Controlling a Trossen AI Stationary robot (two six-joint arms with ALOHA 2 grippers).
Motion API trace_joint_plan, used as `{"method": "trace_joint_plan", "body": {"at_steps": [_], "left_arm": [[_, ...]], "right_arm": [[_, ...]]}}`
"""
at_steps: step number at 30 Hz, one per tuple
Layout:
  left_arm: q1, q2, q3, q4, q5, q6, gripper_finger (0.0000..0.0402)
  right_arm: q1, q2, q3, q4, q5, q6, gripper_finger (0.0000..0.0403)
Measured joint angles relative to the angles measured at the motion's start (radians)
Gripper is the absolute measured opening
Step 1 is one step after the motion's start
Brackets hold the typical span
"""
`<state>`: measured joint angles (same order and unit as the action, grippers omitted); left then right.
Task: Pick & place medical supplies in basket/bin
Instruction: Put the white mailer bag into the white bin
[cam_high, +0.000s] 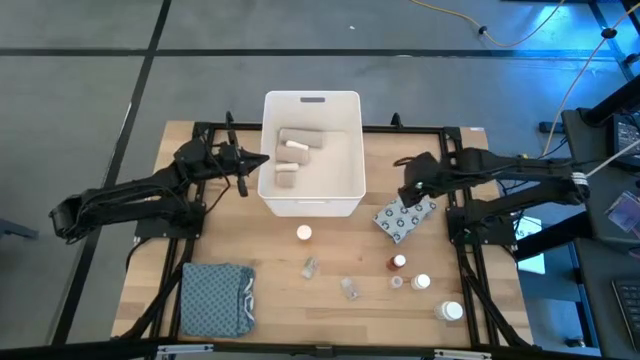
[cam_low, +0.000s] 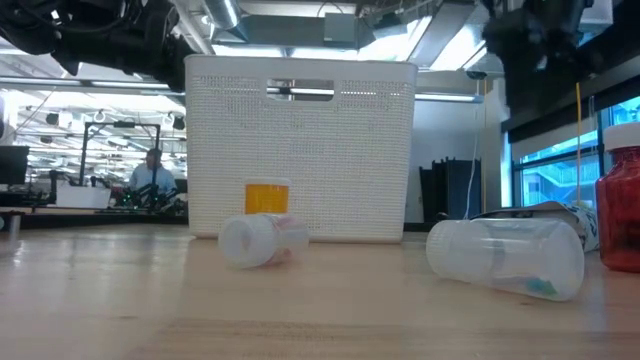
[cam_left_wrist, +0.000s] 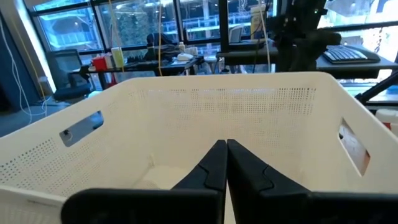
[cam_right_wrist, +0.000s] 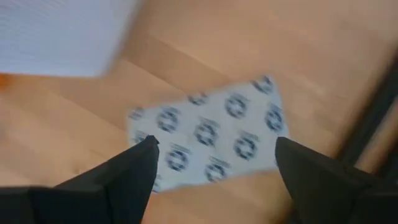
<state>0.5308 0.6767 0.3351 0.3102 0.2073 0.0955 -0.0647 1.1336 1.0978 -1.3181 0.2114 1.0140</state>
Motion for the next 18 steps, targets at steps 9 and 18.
{"method": "trace_joint_plan", "body": {"at_steps": [9, 18], "left_arm": [[0.000, 0.000, 0.000, -0.034, -0.002, 0.004, 0.0005], [0.000, 0.000, 0.000, -0.045, -0.006, -0.002, 0.0003]], "right_arm": [[0.098, 0.102, -0.055, 0.001, -0.007, -0.297, 0.0318], [0.221, 0.180, -0.140, 0.064, 0.003, -0.608, 0.0318]]}}
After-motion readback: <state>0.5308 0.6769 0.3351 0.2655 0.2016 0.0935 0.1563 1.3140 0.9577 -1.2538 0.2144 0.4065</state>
